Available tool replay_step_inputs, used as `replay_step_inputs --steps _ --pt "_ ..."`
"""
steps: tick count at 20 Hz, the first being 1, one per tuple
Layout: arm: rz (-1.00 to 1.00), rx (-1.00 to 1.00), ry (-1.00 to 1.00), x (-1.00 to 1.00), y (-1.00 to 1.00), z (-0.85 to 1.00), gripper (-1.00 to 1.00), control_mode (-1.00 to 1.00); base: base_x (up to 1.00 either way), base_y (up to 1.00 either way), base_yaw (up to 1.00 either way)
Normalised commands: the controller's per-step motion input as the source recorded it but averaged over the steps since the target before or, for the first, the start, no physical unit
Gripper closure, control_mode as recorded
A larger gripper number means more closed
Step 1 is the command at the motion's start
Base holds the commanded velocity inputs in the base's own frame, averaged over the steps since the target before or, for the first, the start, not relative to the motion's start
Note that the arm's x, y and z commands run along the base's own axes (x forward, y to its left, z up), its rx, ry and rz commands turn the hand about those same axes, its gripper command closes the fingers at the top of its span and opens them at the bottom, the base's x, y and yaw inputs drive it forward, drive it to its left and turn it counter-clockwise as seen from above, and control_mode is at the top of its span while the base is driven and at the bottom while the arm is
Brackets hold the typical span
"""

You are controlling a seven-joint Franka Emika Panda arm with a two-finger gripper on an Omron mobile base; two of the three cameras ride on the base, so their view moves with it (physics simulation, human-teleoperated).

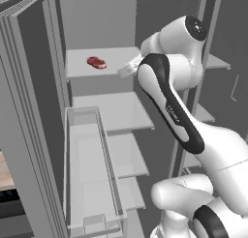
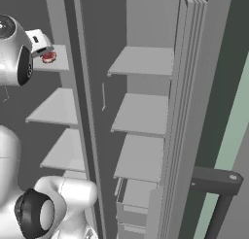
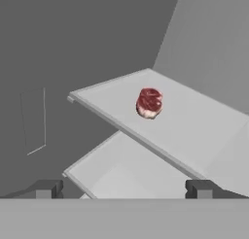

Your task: Gather the cucumber and lemon from the fridge and place them on a tray on the dining counter. Then gather the steak and fish from the fridge and place them on the other tray.

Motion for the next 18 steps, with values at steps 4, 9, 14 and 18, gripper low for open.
replay_step_inputs --steps 4,9,14,18 --pt "-0.02 -0.02 0.14 0.62 0.2 -0.07 -1.0 -1.0 0.0 0.0 0.0" --pt "-0.01 -0.01 0.08 0.6 0.37 -0.09 -1.0 -1.0 0.0 0.0 0.0" --pt "0.0 0.0 0.05 0.51 0.28 -0.12 -1.0 -1.0 0.0 0.0 0.0" --pt "0.0 0.0 0.02 0.21 0.03 -0.11 -1.0 -1.0 0.0 0.0 0.0"
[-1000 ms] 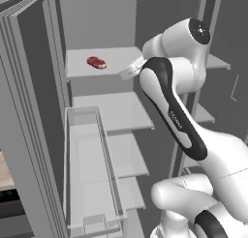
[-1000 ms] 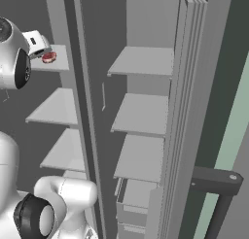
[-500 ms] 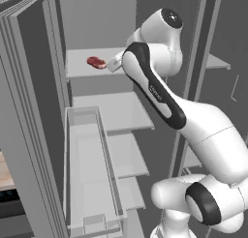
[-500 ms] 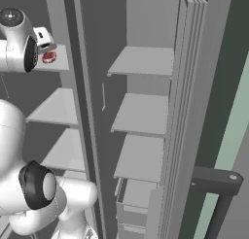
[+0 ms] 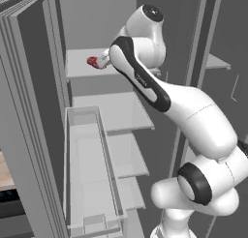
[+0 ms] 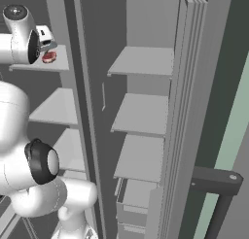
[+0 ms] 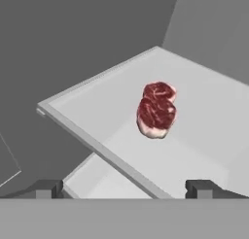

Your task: Gather the cucumber and lemon from the fridge and place them on a tray on the dining counter. Then gather the steak and fish from the fridge and place them on the other tray.

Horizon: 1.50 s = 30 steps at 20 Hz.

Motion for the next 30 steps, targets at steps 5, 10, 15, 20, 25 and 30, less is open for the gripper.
replay_step_inputs --steps 5,10,15,20,25,30 --pt "0.0 -0.01 0.03 0.21 0.0 -0.1 -1.0 -1.0 0.0 0.0 0.0" --pt "0.0 -0.02 0.03 0.26 0.0 -0.16 -1.0 -1.0 0.0 0.0 0.0" --pt "0.0 -0.01 0.03 0.33 0.06 -0.12 -1.0 -1.0 0.0 0.0 0.0" --pt "0.0 0.0 0.03 0.4 0.19 -0.1 -1.0 -1.0 0.0 0.0 0.0" --pt "0.0 0.0 0.04 0.35 0.19 -0.1 -1.0 -1.0 0.0 0.0 0.0" --pt "0.0 0.0 0.01 0.33 0.03 -0.07 -1.0 -1.0 0.0 0.0 0.0"
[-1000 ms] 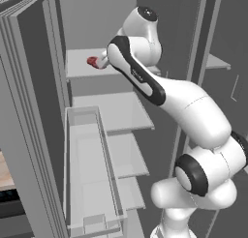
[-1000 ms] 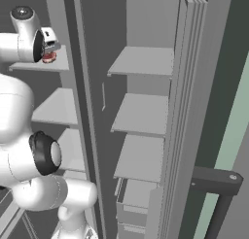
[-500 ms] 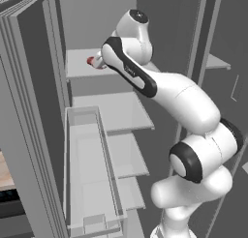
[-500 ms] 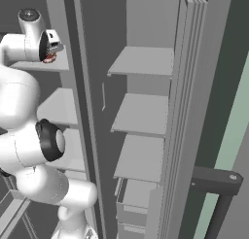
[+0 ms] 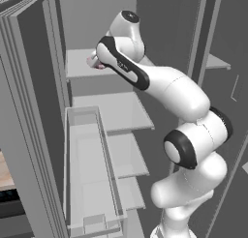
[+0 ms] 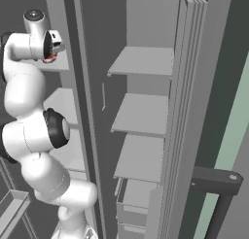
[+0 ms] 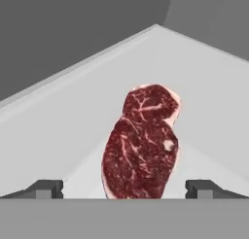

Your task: Gather the cucumber and lemon from the fridge and place them on a tray on the dining counter. Then gather the steak and fish from the fridge and place them on the other tray.

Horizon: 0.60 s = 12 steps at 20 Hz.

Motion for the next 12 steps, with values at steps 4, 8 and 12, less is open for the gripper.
replay_step_inputs --steps 4,8,12 --pt "0.0 -0.02 0.0 0.32 0.0 -0.07 -1.0 -1.0 0.0 0.0 0.0" --pt "0.0 -0.02 0.0 0.21 0.01 -0.12 -1.0 -1.0 0.0 0.0 0.0" --pt "0.0 -0.02 0.0 0.04 0.0 -0.14 -1.0 -1.0 0.0 0.0 0.0"
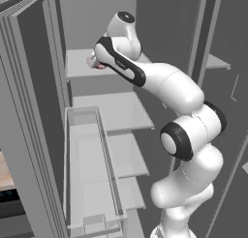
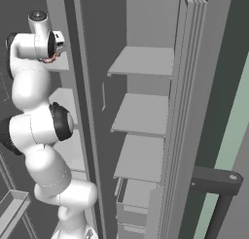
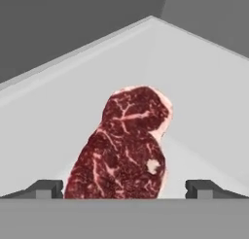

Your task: Gather the cucumber and lemon from the fridge and place them on a tray on the dining counter. Then gather the steak and fish from the fridge and place them on the other tray.

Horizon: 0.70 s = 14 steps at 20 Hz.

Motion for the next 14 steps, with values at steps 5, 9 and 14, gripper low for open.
replay_step_inputs --steps 5,9,14 --pt "0.0 -0.03 0.02 0.01 0.0 -0.16 -1.0 -1.0 0.0 0.0 0.0" --pt "0.0 -0.02 0.04 0.08 0.01 -0.15 -1.0 -1.0 0.0 0.0 0.0" --pt "0.0 -0.03 0.04 0.2 0.11 -0.11 -1.0 -1.0 0.0 0.0 0.0"
